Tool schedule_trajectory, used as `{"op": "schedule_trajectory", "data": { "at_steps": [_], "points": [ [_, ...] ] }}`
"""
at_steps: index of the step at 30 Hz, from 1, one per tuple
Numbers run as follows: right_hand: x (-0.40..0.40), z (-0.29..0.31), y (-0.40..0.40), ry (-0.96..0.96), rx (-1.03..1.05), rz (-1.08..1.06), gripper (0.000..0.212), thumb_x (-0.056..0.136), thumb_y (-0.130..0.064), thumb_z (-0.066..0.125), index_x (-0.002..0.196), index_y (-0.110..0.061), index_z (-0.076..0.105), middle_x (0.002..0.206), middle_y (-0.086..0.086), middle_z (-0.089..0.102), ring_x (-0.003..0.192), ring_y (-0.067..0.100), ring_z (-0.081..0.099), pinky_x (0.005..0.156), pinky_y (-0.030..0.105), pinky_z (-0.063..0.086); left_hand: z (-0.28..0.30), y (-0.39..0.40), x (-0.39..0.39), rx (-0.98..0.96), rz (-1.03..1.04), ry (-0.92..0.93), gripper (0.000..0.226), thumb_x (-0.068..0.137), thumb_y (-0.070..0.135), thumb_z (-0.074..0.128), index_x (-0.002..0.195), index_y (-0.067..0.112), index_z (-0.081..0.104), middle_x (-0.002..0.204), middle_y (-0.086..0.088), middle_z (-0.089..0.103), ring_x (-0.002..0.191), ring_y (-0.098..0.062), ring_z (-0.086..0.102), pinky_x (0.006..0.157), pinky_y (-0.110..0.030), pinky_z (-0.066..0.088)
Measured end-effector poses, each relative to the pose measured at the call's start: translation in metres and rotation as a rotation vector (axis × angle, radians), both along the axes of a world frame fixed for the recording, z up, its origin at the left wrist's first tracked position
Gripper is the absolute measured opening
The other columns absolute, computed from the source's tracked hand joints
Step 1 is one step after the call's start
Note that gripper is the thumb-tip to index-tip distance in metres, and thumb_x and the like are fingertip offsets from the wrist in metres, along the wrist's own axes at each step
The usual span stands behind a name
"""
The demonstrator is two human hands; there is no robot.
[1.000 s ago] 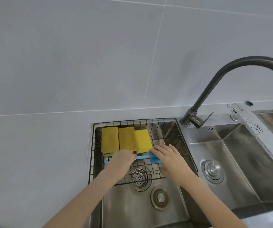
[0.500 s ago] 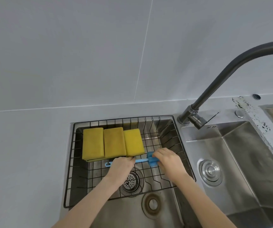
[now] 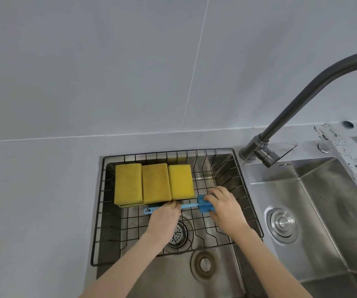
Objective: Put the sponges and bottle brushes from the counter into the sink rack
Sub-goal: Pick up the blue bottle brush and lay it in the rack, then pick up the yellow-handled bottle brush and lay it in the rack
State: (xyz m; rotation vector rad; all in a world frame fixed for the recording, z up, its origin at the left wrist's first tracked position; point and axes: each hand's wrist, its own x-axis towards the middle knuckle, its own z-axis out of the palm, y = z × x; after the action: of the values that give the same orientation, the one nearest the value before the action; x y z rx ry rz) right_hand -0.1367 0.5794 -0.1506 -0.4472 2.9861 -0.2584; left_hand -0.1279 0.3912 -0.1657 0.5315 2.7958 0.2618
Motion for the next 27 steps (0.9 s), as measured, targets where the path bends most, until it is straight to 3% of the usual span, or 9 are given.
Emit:
{"op": "schedule_trajectory", "data": {
  "at_steps": [4,8,11,14,16,20,27],
  "points": [
    [0.008,0.01,-0.008,0.017,-0.085,-0.066,0.043,0.065,-0.012,0.075,0.106,-0.015,0.06,0.112,0.006,0.063,0.11,0.029,0.054,0.093,0.043,0.046,0.012,-0.001,0.013,0.105,0.086,-0.072,0.041,0.092,0.009,0.047,0.133,0.01,0.04,0.136,-0.01,0.051,0.118,-0.023,0.053,0.094,-0.037,0.053],
    [0.012,0.033,-0.029,0.003,-0.302,-0.167,0.043,0.08,-0.006,0.063,0.12,-0.014,0.052,0.119,0.004,0.058,0.114,0.021,0.049,0.099,0.038,0.043,0.038,-0.012,0.02,0.281,0.164,-0.134,0.034,0.092,0.013,0.045,0.125,0.015,0.051,0.125,-0.008,0.061,0.105,-0.024,0.06,0.089,-0.04,0.053],
    [0.021,0.052,-0.063,-0.11,-0.508,-0.237,0.034,0.087,-0.005,0.056,0.12,-0.014,0.052,0.107,0.001,0.063,0.099,0.014,0.057,0.086,0.03,0.049,0.057,-0.032,0.033,0.457,0.227,-0.144,0.031,0.091,0.016,0.049,0.121,0.019,0.056,0.12,-0.003,0.066,0.108,-0.02,0.06,0.093,-0.04,0.051],
    [0.036,0.062,-0.107,-0.174,-0.57,-0.182,0.022,0.09,-0.009,0.055,0.111,-0.015,0.056,0.085,-0.003,0.065,0.077,0.009,0.059,0.067,0.015,0.045,0.068,-0.063,0.055,0.54,0.26,-0.139,0.031,0.089,0.017,0.05,0.118,0.024,0.058,0.116,-0.003,0.067,0.103,-0.02,0.061,0.091,-0.036,0.05],
    [0.049,0.065,-0.143,-0.22,-0.588,-0.113,0.02,0.091,-0.012,0.054,0.109,-0.018,0.058,0.082,-0.004,0.064,0.074,0.008,0.059,0.065,0.016,0.046,0.072,-0.09,0.075,0.545,0.27,-0.115,0.032,0.088,0.015,0.05,0.117,0.025,0.057,0.113,-0.002,0.065,0.101,-0.019,0.059,0.09,-0.035,0.049],
    [0.073,0.064,-0.211,-0.253,-0.558,0.026,0.02,0.092,-0.017,0.052,0.11,-0.021,0.059,0.092,-0.001,0.067,0.085,0.013,0.061,0.077,0.03,0.052,0.076,-0.15,0.111,0.433,0.331,-0.069,0.027,0.09,0.015,0.047,0.116,0.012,0.054,0.123,-0.004,0.056,0.114,-0.021,0.051,0.097,-0.032,0.043],
    [0.103,0.056,-0.326,-0.373,-0.488,0.259,0.021,0.093,-0.017,0.047,0.11,-0.022,0.058,0.096,-0.006,0.064,0.085,0.009,0.058,0.079,0.022,0.046,0.084,-0.265,0.169,0.366,0.544,0.026,0.031,0.09,0.019,0.044,0.118,0.016,0.057,0.129,0.001,0.056,0.122,-0.016,0.048,0.097,-0.024,0.038]
  ]
}}
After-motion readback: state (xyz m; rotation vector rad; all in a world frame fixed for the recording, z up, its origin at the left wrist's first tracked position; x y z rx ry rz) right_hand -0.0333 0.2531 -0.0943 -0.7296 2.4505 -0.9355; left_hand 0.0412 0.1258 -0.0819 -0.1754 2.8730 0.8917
